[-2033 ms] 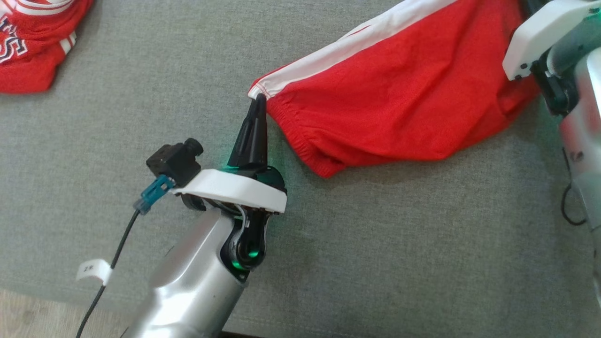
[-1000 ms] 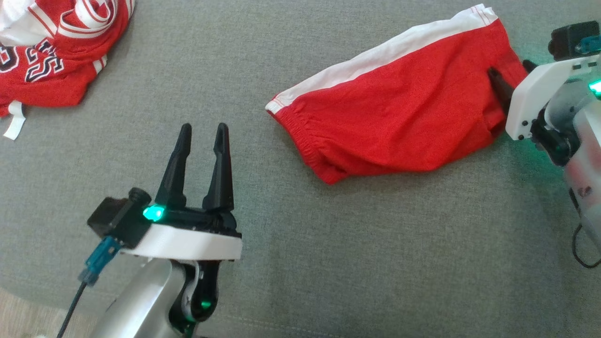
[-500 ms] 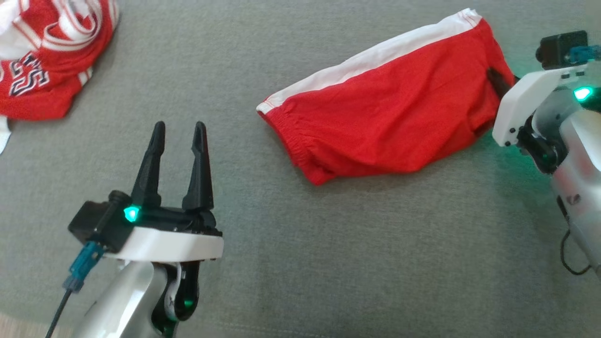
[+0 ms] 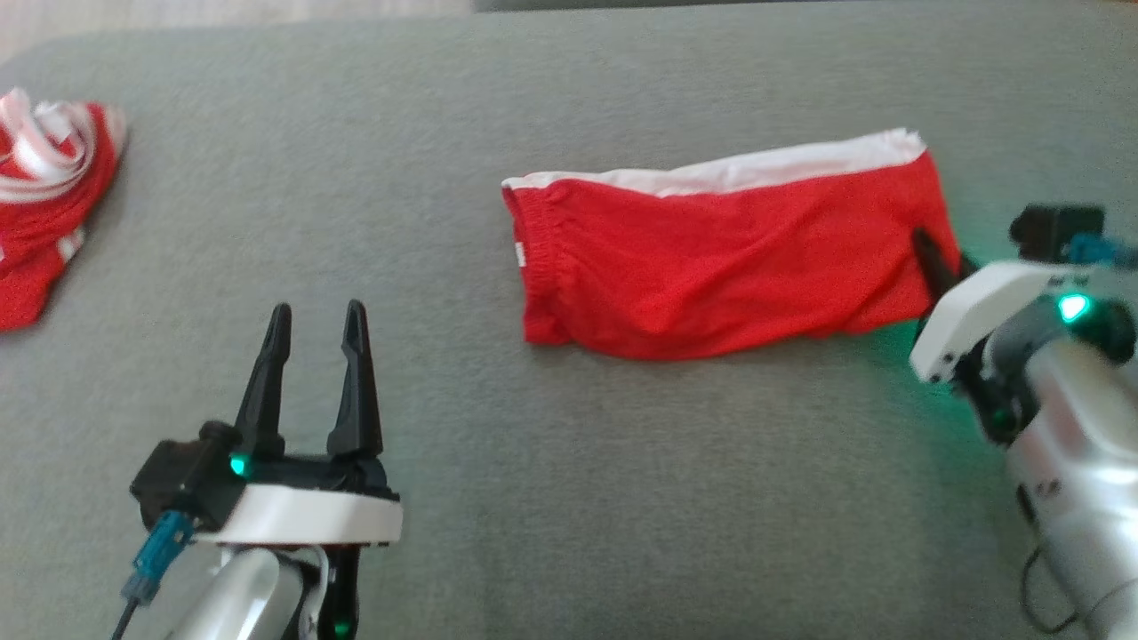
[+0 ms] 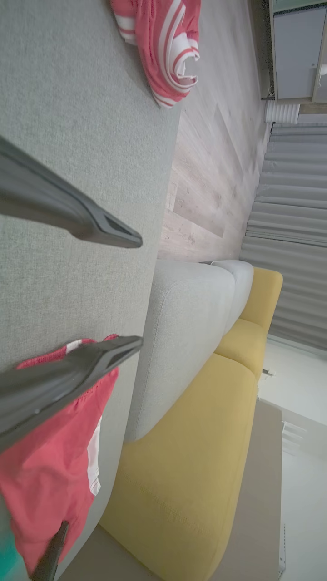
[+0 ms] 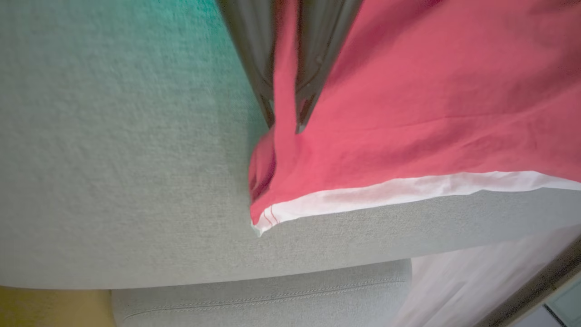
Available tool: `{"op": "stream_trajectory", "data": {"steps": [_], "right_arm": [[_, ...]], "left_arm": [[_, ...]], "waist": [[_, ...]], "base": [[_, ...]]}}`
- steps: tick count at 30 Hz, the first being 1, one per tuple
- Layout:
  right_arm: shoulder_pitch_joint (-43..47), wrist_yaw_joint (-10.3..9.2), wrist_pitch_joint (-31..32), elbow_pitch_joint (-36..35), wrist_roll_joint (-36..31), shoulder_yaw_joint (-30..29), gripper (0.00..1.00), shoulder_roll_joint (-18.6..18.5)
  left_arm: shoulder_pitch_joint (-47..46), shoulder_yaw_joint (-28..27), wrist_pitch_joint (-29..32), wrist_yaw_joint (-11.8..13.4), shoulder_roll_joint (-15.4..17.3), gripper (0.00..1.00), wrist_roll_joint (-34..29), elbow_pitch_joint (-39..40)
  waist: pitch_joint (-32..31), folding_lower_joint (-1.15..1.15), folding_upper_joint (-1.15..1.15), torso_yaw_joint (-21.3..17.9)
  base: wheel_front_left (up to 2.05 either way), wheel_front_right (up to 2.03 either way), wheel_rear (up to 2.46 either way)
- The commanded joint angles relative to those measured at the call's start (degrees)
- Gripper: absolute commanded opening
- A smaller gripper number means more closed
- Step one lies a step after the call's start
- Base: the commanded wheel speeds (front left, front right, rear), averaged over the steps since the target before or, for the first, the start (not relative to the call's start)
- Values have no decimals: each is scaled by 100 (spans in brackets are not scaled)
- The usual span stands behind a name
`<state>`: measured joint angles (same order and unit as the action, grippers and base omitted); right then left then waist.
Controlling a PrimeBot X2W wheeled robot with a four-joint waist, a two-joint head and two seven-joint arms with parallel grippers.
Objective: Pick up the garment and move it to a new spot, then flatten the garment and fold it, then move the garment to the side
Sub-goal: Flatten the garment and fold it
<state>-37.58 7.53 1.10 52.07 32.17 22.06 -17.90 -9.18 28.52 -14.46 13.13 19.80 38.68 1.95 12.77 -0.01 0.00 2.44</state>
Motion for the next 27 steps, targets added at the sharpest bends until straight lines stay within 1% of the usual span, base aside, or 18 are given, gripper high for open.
{"op": "stream_trajectory", "data": {"steps": [1, 6, 10, 14, 19, 23, 27], "right_arm": [[-11, -4, -100, -209, -46, 0, 0, 42], [374, -4, -212, -449, -300, -385, 0, 237], [577, -4, -151, -669, -536, -733, 0, 312], [755, -4, -21, -897, -787, -1092, 0, 338], [849, -4, 179, -1277, -1139, -1466, 0, 401], [758, -4, 404, -1804, -1409, -1502, 0, 631], [586, -4, 722, -2380, -1596, -1237, 0, 991]], "left_arm": [[-87, -245, -53, 30, 156, 100, -60, 132], [65, -252, -53, 62, 147, 100, -81, -36], [95, -238, -53, 36, 130, 100, -71, -187], [90, -227, -53, 45, 123, 100, -97, -281], [92, -244, -53, 74, 73, 100, -118, -340], [121, -283, -53, 62, -9, 100, -123, -363], [132, -289, -53, 17, -92, 100, -150, -375]], "waist": [[-142, 1, 0, -195], [-212, 1, 0, -397], [-234, 1, 0, -426], [-240, 1, 0, -346], [-256, 1, 0, -152], [-309, 1, 0, 19], [-338, 1, 0, 177]], "base": [[0, 0, 0], [0, 0, 0], [0, 0, 0], [0, 0, 0], [0, 0, 0], [0, 0, 0], [0, 0, 0]]}}
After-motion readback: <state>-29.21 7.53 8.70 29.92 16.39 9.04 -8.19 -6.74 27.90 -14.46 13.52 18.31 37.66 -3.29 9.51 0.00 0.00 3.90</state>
